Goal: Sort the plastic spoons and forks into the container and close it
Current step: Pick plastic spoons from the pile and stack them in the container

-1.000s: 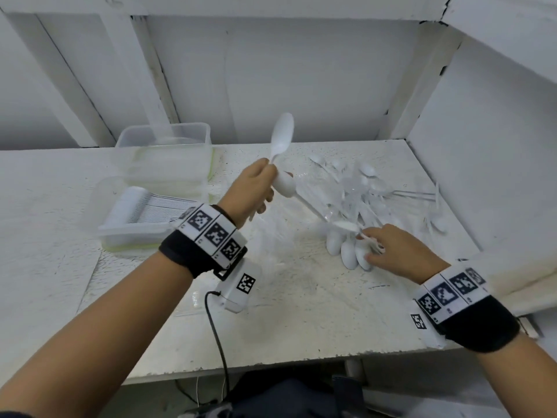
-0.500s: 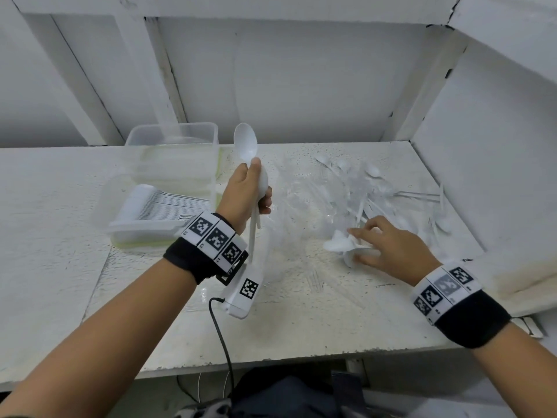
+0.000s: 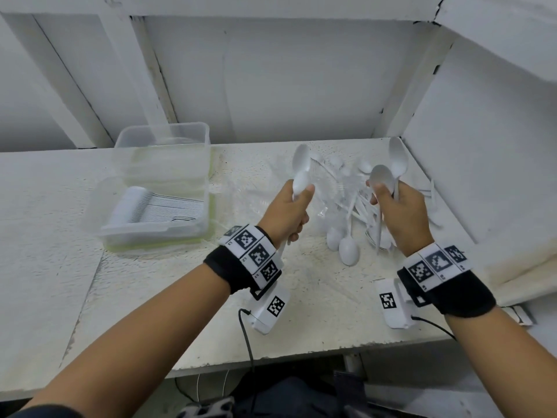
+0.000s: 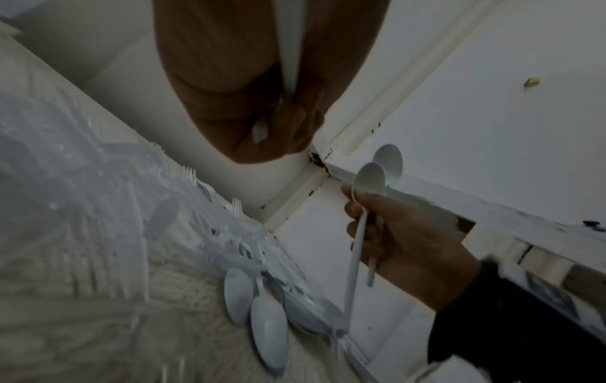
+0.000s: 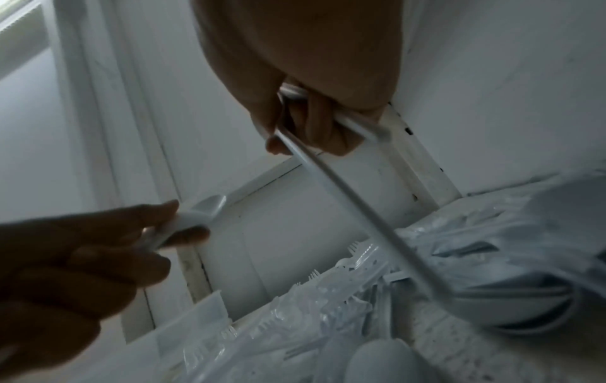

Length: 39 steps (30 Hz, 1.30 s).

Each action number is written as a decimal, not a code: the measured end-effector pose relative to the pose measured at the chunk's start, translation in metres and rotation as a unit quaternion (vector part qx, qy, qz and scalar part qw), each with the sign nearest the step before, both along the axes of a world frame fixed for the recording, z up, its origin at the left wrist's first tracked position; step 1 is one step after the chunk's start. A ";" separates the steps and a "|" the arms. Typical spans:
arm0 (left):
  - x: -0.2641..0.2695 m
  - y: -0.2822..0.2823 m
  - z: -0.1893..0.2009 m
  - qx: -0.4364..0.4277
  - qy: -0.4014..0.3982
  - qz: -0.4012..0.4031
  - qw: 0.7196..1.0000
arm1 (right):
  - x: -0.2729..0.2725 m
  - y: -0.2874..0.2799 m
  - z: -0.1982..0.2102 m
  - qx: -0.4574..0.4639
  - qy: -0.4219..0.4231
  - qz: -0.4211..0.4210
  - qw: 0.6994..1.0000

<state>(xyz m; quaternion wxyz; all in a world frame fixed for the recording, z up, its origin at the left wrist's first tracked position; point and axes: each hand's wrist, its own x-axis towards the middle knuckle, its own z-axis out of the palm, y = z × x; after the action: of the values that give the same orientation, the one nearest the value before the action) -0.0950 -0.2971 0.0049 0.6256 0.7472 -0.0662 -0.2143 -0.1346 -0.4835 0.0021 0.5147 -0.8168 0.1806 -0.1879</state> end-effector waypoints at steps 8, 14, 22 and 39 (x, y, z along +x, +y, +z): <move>-0.012 -0.043 -0.035 0.166 -0.023 -0.114 0.979 | -0.010 -0.011 -0.015 0.020 0.090 0.050 0.994; -0.009 -0.066 -0.052 0.308 -0.057 -0.178 0.933 | -0.022 -0.013 -0.013 0.045 0.113 0.036 0.992; -0.011 -0.080 -0.051 0.412 -0.125 -0.231 0.872 | -0.022 -0.024 -0.025 0.006 0.123 0.035 0.992; -0.008 -0.068 -0.044 0.433 -0.118 -0.250 0.858 | -0.011 -0.016 -0.030 -0.043 0.158 0.064 0.984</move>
<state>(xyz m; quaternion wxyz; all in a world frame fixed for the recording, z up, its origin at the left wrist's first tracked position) -0.1035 -0.3646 -0.0395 0.1517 0.9207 -0.2248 -0.2806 -0.1456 -0.4997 -0.0278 0.4549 -0.8675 0.1992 -0.0307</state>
